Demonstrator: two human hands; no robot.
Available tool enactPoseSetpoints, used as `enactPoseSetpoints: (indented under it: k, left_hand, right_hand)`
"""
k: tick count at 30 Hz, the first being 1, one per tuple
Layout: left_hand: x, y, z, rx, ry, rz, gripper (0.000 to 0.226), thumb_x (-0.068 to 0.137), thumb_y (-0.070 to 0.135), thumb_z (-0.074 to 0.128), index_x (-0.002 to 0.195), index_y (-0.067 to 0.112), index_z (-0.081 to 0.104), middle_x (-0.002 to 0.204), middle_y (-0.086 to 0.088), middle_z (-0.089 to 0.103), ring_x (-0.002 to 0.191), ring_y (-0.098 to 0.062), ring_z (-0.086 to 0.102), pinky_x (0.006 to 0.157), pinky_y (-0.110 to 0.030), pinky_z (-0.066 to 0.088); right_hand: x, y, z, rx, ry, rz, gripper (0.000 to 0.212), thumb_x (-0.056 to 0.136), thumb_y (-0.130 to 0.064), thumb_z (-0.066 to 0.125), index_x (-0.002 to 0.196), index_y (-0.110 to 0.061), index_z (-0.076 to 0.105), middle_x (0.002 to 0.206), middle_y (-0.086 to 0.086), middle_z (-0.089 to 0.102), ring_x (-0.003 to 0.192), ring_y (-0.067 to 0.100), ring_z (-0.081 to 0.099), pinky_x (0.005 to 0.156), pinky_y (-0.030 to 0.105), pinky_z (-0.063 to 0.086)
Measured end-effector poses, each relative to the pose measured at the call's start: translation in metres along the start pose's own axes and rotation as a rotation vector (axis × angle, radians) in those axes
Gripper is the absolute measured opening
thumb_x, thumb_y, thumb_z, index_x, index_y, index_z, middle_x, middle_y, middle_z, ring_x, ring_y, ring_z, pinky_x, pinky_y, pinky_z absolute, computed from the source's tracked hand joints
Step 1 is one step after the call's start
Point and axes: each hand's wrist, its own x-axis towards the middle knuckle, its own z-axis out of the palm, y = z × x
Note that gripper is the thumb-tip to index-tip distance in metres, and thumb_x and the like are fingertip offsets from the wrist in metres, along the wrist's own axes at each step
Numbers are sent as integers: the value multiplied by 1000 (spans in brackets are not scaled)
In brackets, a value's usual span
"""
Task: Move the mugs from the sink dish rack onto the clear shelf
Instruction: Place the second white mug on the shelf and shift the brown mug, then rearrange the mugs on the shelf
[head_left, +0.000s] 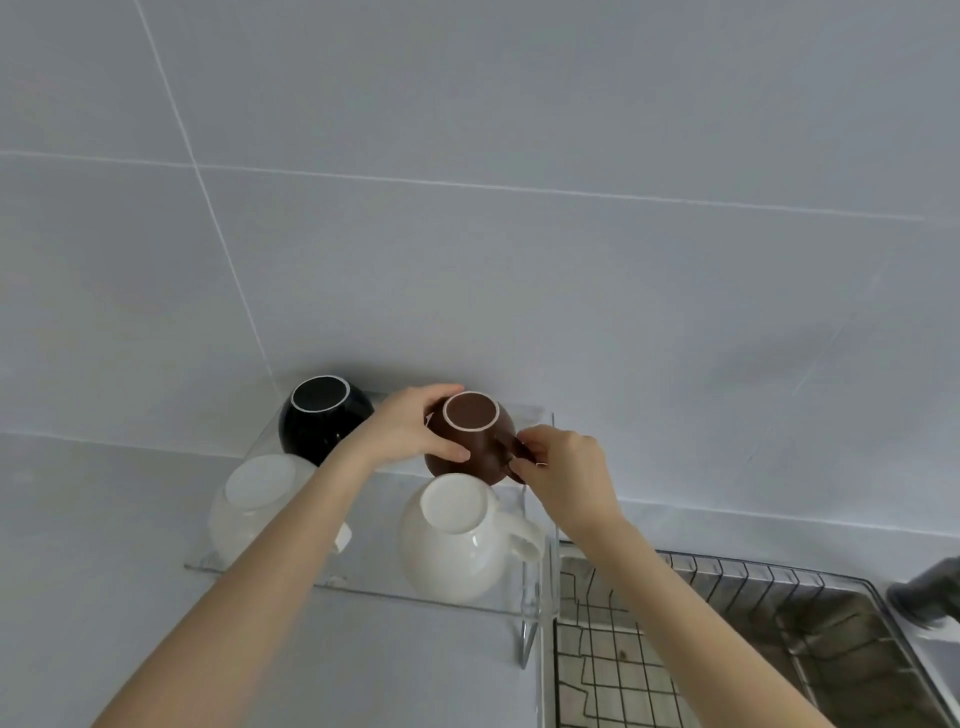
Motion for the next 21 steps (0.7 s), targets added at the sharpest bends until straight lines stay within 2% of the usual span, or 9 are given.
enactPoseSetpoints:
  k: [3, 5, 7, 10, 14, 19, 21]
  left_hand:
    - [0, -3, 2, -15, 55, 13, 93, 36, 28, 84, 124, 18, 54, 121, -2, 64, 114, -15, 58, 104, -39, 43]
    - [-2, -1, 4, 2, 97, 22, 86, 38, 25, 86, 119, 19, 58, 115, 0, 67, 111, -13, 60, 102, -39, 45]
    - [-4, 1, 7, 26, 150, 28, 71, 46, 15, 88, 112, 21, 63, 106, 3, 69, 106, -12, 61, 100, -37, 47]
    - [-9, 8, 14, 82, 221, 48, 60, 47, 18, 87, 103, 22, 67, 100, 1, 73, 99, -15, 64, 94, -37, 49]
    - [-10, 14, 23, 174, 308, 40, 57, 47, 25, 87, 101, 19, 68, 97, -2, 74, 94, -19, 65, 84, -30, 49]
    - [-9, 17, 29, 254, 360, 31, 56, 45, 33, 86, 96, 16, 68, 95, -5, 74, 92, -24, 65, 81, -39, 51]
    - [-8, 16, 31, 263, 369, 34, 57, 45, 33, 85, 96, 16, 68, 96, -6, 74, 93, -25, 65, 81, -39, 51]
  right_hand:
    - [5, 3, -1, 27, -4, -24, 10, 71, -4, 58, 78, -3, 66, 72, 20, 70, 74, 38, 60, 69, 43, 52]
    - [7, 4, -3, 35, -10, -50, 11, 72, -1, 58, 78, -2, 66, 73, 21, 70, 73, 39, 59, 70, 45, 52]
    - [8, 5, -5, 51, -7, -64, 12, 75, 0, 58, 81, -2, 68, 74, 20, 71, 74, 38, 60, 71, 42, 51]
    - [11, 8, -8, 61, 1, -59, 15, 76, 1, 57, 83, -3, 70, 77, 18, 73, 74, 34, 61, 68, 30, 46]
    - [20, 10, -14, 74, -22, -44, 23, 75, 4, 57, 90, -6, 71, 86, 17, 74, 84, 32, 65, 81, 38, 52]
    - [24, 14, -18, 87, -36, -44, 24, 77, 7, 56, 92, -4, 70, 88, 19, 74, 85, 32, 65, 76, 27, 47]
    - [23, 16, -16, 88, -12, -57, 24, 77, 7, 54, 92, -3, 70, 87, 20, 74, 84, 34, 65, 74, 27, 45]
